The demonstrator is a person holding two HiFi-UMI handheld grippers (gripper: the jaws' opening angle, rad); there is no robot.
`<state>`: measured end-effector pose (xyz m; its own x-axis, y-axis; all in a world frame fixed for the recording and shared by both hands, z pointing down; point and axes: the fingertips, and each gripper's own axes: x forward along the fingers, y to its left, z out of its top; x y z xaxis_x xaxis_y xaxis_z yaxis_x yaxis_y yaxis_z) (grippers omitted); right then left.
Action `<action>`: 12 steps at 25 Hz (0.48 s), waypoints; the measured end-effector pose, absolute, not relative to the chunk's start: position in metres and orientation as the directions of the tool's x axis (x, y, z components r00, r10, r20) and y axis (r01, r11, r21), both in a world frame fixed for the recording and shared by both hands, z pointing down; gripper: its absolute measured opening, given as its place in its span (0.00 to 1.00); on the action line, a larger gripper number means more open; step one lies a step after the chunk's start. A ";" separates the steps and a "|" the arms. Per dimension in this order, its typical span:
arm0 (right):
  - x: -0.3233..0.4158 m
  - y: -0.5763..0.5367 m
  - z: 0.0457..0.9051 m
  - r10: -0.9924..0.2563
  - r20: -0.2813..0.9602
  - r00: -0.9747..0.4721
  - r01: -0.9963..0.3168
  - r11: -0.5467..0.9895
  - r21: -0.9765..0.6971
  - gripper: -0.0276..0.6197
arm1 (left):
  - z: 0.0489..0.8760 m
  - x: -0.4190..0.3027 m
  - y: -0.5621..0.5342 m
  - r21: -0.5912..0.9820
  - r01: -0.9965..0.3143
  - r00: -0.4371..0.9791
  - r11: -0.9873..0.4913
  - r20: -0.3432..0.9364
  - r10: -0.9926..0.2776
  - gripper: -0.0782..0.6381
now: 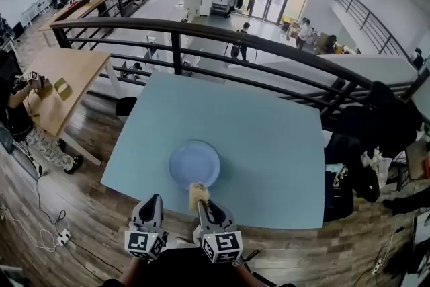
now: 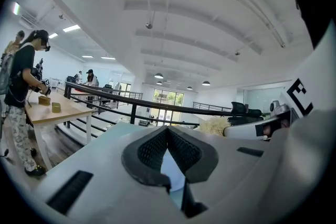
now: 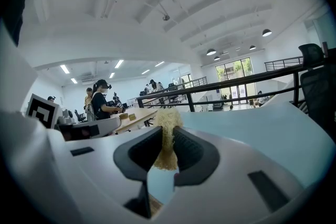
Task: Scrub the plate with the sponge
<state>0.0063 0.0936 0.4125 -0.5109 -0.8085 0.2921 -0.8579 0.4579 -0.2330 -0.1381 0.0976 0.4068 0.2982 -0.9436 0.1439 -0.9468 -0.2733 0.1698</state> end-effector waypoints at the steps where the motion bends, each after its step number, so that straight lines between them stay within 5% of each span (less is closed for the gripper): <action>1: 0.009 0.089 0.412 -0.810 0.291 -0.509 -0.859 0.456 -0.232 0.14 | 0.407 -0.135 0.094 0.169 -0.946 0.301 -0.276 0.144 -0.943 0.11; 12: 0.032 0.041 0.407 -0.815 0.264 -0.516 -0.855 0.470 -0.219 0.14 | 0.404 -0.110 0.045 0.160 -0.946 0.302 -0.281 0.132 -0.944 0.11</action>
<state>0.0316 0.0413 0.4070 -0.5157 -0.8151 0.2640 -0.8551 0.4701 -0.2188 -0.1102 0.0452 0.4043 0.3025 -0.9440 0.1318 -0.9463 -0.2809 0.1600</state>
